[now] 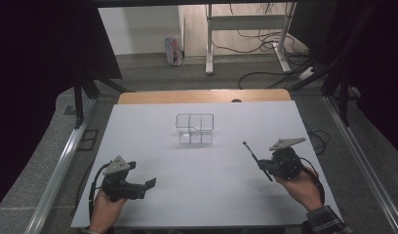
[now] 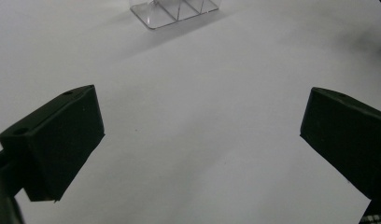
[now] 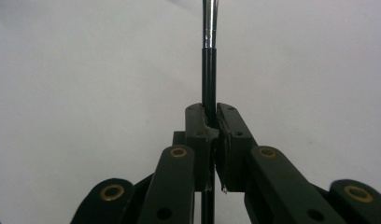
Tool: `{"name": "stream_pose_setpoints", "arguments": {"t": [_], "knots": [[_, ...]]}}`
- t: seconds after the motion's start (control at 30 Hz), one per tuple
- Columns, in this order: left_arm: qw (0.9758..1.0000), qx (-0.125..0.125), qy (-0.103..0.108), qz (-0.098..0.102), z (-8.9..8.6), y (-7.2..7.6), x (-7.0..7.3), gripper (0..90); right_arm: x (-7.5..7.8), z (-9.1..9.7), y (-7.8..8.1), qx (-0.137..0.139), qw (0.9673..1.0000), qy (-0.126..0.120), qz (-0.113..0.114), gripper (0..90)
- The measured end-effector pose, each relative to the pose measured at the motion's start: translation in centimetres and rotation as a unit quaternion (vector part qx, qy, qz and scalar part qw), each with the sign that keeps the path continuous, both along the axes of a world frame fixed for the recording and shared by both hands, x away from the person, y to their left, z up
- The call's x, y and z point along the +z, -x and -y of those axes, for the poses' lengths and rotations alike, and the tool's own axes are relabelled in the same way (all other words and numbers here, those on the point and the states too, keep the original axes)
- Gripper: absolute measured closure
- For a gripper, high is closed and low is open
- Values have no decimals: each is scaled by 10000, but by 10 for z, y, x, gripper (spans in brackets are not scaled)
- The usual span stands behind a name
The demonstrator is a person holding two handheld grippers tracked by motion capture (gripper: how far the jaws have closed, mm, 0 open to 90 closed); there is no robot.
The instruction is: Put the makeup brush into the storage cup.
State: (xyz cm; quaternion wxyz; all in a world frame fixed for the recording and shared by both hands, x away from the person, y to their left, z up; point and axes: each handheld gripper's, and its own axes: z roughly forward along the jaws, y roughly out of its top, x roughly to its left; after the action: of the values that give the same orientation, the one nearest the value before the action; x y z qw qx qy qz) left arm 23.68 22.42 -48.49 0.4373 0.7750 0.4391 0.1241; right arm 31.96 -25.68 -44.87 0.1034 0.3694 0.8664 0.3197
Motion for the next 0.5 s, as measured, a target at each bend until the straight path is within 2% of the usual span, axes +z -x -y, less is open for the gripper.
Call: {"name": "stream_pose_setpoints", "arguments": {"t": [0.2,0.3,0.5], "knots": [[9991,-113,412,-3,7,-9,5,0,5,-3,3,35,9993,-353,132,832],[9972,-265,697,-9,12,-14,7,0,8,-5,5,35,9982,-559,212,832],[9931,-556,1034,-38,24,-23,7,0,9,-9,7,85,9973,-667,278,832]]}}
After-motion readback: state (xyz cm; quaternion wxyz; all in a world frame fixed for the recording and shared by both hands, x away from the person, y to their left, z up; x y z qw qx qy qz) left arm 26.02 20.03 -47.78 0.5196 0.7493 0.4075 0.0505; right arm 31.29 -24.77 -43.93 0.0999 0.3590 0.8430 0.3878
